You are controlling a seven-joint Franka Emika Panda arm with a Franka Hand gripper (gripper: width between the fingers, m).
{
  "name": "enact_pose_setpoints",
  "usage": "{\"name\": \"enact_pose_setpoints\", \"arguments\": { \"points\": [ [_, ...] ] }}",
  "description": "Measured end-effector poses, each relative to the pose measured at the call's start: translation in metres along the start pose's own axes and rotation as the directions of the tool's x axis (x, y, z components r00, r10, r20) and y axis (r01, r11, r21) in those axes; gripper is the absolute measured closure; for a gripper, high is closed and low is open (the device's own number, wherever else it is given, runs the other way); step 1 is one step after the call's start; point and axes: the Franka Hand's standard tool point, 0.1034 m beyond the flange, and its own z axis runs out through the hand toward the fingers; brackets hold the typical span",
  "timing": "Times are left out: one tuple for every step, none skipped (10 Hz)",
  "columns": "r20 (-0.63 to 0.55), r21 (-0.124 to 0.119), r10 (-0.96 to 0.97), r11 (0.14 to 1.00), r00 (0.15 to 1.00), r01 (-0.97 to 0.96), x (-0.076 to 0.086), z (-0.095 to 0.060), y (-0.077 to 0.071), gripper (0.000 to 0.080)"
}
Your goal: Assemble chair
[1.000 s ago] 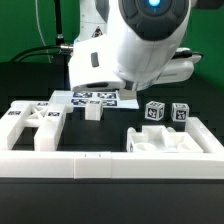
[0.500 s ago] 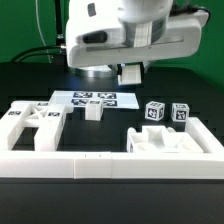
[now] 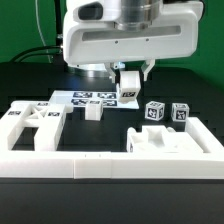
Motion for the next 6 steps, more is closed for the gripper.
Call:
{"name": "enact_pose_setpoints", "arguments": {
  "points": [
    [-0.024,-0.002,-0.003,1.000,1.000,0.003,0.001,-0.010,-0.001,0.0512],
    [-0.085,-0.008,-0.011,1.000,0.996,0.010,0.010,-0.024,-0.001,0.0512],
    [-0.120,-0.012,-0.018,1.000,0.993,0.016,0.013,-0.033,-0.004,0.0512],
    [-0.227,-0.026,-0.031,0.999,0.973,0.026,0.021,-0.039,-0.008,0.0512],
    [-0.297,-0.036,-0.031,0.999,0.954,0.021,0.020,-0.036,-0.006,0.0512],
    [-0.338,-0.043,-0.031,0.999,0.941,0.017,0.020,-0.034,-0.003,0.0512]
  ]
}}
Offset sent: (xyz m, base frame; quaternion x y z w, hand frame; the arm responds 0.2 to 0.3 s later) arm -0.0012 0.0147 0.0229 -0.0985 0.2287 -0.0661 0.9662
